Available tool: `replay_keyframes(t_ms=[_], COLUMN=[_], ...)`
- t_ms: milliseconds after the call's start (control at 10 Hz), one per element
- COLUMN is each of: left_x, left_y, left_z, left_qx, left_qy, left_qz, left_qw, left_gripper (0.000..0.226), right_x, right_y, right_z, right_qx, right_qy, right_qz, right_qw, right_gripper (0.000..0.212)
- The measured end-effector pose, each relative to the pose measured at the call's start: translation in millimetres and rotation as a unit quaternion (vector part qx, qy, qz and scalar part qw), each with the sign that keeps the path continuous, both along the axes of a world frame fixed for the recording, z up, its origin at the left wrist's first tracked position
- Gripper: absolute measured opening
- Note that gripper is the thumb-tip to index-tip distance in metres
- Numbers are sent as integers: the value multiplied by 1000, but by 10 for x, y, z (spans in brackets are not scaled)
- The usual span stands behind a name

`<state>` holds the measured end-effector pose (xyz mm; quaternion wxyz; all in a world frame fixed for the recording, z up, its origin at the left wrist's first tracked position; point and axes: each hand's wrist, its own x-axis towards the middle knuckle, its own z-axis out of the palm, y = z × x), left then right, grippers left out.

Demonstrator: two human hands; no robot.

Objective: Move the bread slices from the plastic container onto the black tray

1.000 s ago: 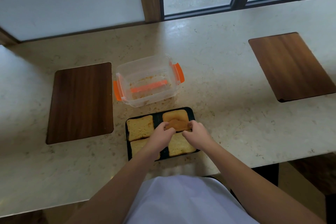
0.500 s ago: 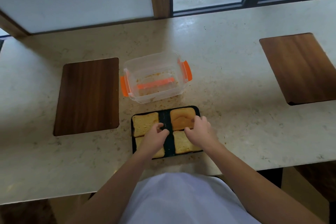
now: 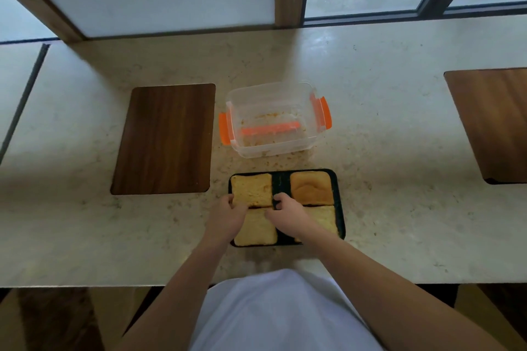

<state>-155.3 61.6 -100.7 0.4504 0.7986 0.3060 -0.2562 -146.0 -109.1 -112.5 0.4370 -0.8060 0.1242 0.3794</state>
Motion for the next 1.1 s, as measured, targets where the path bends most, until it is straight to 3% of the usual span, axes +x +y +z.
replay_keyframes(t_ms=[800,900,1000,1100], left_x=[23,28,59,154], left_y=[-162,-164,-234,-324], left_z=[55,177,251,362], left_qx=[-5,70,173,202], left_qy=[-2,-62,-128,-170], left_qz=[-32,-117,-252,-355], left_qw=[999,989,943,897], left_gripper=[60,58,55,48], right_x=[42,74,130,215], right_y=[-14,-42,-77,-90], right_z=[-1,64,147,256], right_qx=[-47,-58,-78,-85], right_qy=[14,11,-5,-44], right_qz=[-17,-23,-27,-32], right_qw=[999,998,997,995], right_gripper=[68,62,55,34])
